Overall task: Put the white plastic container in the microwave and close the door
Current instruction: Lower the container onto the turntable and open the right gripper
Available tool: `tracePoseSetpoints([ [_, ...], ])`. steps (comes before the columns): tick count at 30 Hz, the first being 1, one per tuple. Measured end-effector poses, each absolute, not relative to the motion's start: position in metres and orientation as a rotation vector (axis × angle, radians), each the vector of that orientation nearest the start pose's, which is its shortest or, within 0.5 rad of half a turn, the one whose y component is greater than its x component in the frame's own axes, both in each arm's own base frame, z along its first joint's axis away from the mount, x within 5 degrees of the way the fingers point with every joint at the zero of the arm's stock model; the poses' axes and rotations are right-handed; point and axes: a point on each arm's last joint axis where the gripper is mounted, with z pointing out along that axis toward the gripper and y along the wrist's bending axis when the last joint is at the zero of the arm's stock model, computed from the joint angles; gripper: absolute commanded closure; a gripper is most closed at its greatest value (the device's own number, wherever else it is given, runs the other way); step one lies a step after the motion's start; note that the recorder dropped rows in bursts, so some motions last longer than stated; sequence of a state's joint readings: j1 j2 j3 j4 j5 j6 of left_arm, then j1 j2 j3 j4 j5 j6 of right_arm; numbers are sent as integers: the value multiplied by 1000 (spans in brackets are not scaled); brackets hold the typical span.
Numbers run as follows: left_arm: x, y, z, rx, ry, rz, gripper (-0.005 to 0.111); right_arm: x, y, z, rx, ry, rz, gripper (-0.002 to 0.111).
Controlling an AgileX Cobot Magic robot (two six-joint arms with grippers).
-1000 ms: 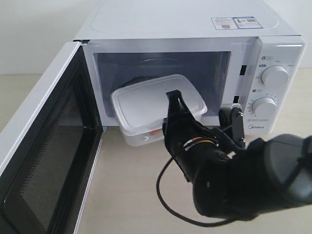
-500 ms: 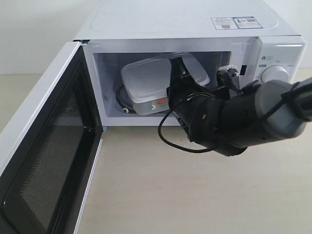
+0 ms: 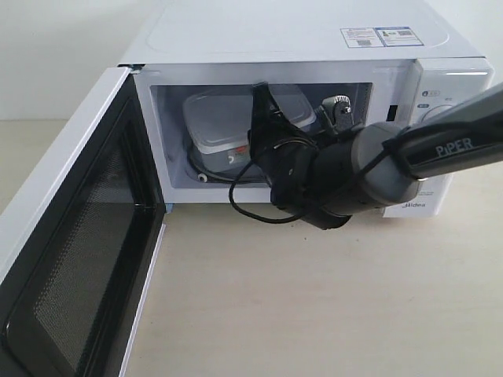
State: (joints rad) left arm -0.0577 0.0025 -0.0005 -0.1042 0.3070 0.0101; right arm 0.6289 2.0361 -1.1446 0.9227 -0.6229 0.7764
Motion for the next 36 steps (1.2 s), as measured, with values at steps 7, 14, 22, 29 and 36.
tracePoseSetpoints([
  [7, 54, -6, 186, -6, 1793, -134, 102, 370, 214, 163, 1225, 1628, 978, 85],
  [14, 54, -6, 186, -6, 1793, -134, 102, 372, 210, 164, 1223, 1608, 970, 62],
  [22, 54, -6, 186, -6, 1793, -134, 102, 366, 211, 164, 1219, 1688, 969, 108],
  [29, 54, -6, 186, -6, 1793, -134, 102, 329, 190, 175, 1010, 1830, 861, 108],
  [36, 54, -6, 186, -6, 1793, -134, 102, 275, 166, 191, 667, 1928, 809, 108],
])
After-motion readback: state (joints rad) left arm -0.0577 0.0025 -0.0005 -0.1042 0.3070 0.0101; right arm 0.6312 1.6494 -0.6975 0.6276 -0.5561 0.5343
